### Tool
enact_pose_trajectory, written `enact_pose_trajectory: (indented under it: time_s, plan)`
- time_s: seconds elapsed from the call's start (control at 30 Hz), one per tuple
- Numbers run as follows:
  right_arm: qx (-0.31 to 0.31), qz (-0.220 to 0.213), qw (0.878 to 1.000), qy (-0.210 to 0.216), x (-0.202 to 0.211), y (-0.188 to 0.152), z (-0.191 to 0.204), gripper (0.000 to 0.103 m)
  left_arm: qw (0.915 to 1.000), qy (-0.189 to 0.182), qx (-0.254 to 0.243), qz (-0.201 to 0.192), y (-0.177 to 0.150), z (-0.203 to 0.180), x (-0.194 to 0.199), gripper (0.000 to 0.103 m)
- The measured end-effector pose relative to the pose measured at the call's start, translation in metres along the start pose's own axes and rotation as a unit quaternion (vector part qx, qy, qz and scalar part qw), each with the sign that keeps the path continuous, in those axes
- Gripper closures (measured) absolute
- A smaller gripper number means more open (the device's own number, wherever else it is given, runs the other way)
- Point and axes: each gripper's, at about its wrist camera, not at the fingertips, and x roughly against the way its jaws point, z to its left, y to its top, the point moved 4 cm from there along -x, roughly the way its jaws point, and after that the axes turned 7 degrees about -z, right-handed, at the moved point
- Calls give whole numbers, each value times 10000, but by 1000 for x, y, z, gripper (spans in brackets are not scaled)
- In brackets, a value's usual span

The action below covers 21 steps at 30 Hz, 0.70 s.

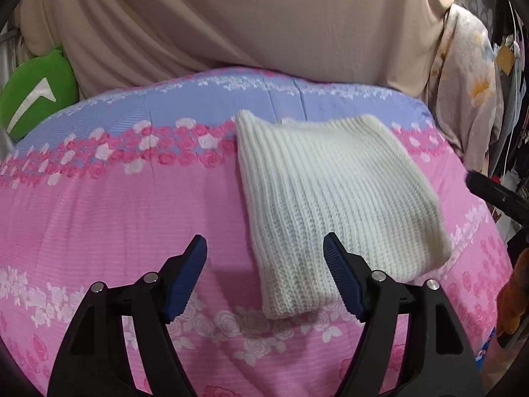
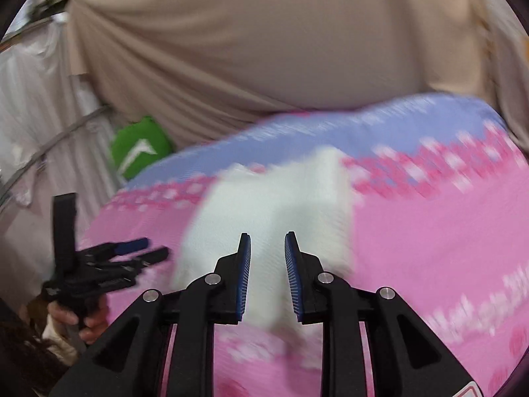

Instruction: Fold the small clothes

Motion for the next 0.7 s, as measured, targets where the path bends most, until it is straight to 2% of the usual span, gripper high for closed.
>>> enact_pose_trajectory:
  time_s: [0.03,0.1,0.17,0.2,0.23,0.3,0.37,0.4,0.5,0.6,0.63,0.7]
  plan:
    - [181,94,9997,125,-15,2,14,80,10000,56,21,-63,3,3,4,32]
    - [528,662,9961,244,-66,-10,33,80,9997,201,45,-123,6,9,7,32]
    - [686,1609,9843,221,-122,-45,37,80,9993,326,92,-137,7,15,8,32]
    - [747,1901,9787,178,-147,-69,35,80,9991,378,110,-123,6,18,8,32]
    - [833,1634,9827,246,-146,-71,38,82,9990,420,127,-111,6,22,8,32]
    - [901,1655,9818,223,-131,-60,43,82,9987,484,141,-84,5,27,7,32]
    - [585,1141,9906,468,-99,-36,39,82,9988,459,142,-69,8,27,4,32]
    - [492,846,9945,369,-82,-22,30,82,9991,388,143,-83,10,25,2,32]
    - [293,293,9982,-426,-52,10,-12,79,9998,141,11,-147,20,6,-7,30]
    - [-199,338,9960,-800,-59,18,-60,62,9995,-64,-233,-200,29,-24,-25,24]
    - [-336,437,9951,-820,-68,15,-74,51,9993,-75,-317,-163,30,-33,-34,24]
    - [-532,823,9905,-963,-93,0,-104,54,9991,-61,-427,-50,28,-47,-54,24]
